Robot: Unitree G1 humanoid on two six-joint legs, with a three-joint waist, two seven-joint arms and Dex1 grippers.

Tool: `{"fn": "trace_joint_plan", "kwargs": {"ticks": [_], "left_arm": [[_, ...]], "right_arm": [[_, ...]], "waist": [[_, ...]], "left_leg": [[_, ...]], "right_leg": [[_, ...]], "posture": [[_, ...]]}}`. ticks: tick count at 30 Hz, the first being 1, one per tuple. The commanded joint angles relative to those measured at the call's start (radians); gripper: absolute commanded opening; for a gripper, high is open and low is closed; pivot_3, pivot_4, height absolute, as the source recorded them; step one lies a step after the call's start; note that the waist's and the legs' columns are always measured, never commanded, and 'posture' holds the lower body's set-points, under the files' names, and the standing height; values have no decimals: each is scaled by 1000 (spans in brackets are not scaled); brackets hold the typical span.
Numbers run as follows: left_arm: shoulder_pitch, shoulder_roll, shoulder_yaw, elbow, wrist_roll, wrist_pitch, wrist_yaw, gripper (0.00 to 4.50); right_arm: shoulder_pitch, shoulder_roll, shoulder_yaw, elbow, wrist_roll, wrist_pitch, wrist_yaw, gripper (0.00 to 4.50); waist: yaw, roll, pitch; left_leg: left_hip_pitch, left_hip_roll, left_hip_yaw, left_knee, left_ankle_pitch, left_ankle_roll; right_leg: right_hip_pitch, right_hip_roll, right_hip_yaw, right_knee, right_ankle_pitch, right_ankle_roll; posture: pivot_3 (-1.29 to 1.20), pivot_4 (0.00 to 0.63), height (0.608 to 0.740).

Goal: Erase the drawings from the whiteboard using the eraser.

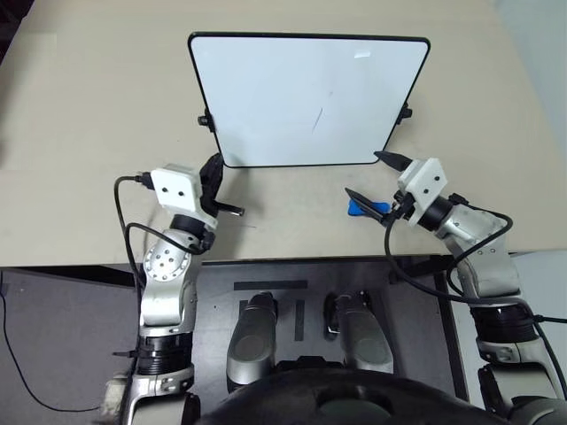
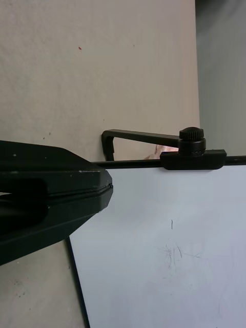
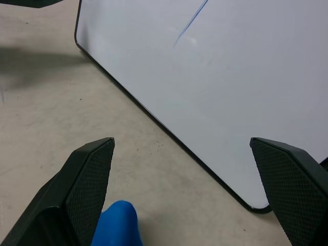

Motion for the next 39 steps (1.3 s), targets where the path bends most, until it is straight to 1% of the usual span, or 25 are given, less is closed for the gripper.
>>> {"fn": "trace_joint_plan", "kwargs": {"ticks": [1,9,18,22,27,29,32,39], "left_arm": [[-17,-4,-10,-38,-9,-1,-1,0],[-15,-23,-23,-31,-1,-11,6,0],[-16,-49,-19,-8,8,-32,21,0],[-2,-50,-26,-44,8,-22,27,0],[1,-53,-24,-15,7,-37,24,0],[-5,-57,-29,-10,9,-39,26,0],[-17,-60,-31,8,9,-46,25,0],[-32,-70,-40,30,11,-64,25,0]], "right_arm": [[11,3,5,-54,12,-9,5,4472],[5,-25,8,-79,27,15,40,4472],[7,-107,18,-68,47,40,149,4472],[38,-153,5,-75,73,52,205,4472],[80,-186,18,-67,61,47,230,4472],[84,-182,17,-72,66,53,228,4472],[82,-180,35,-64,50,54,226,4472],[52,-163,67,-2,30,54,221,4472]], "waist": [[0,0,0],[0,0,0],[0,0,0],[1,0,0],[1,0,0],[1,0,0],[0,0,0],[0,0,0]], "left_leg": [[0,1,0,0,0,-1],[1,7,1,0,-1,-4],[0,7,2,1,-1,-4],[0,7,2,1,0,-4],[0,7,4,1,0,-4],[1,7,4,1,-1,-4],[3,7,6,1,-1,-4],[5,9,10,1,-1,-2]], "right_leg": [[0,1,0,0,0,0],[0,7,0,0,1,-3],[0,7,0,-1,0,-3],[0,8,1,-1,0,-2],[0,10,2,-1,0,-2],[0,15,7,-1,-1,-2],[0,23,20,0,-4,3],[0,23,27,0,-4,4]], "posture": [[0,150,740],[0,150,740],[0,150,740],[0,150,740],[0,150,740],[0,150,740],[0,150,740],[0,150,740]]}}
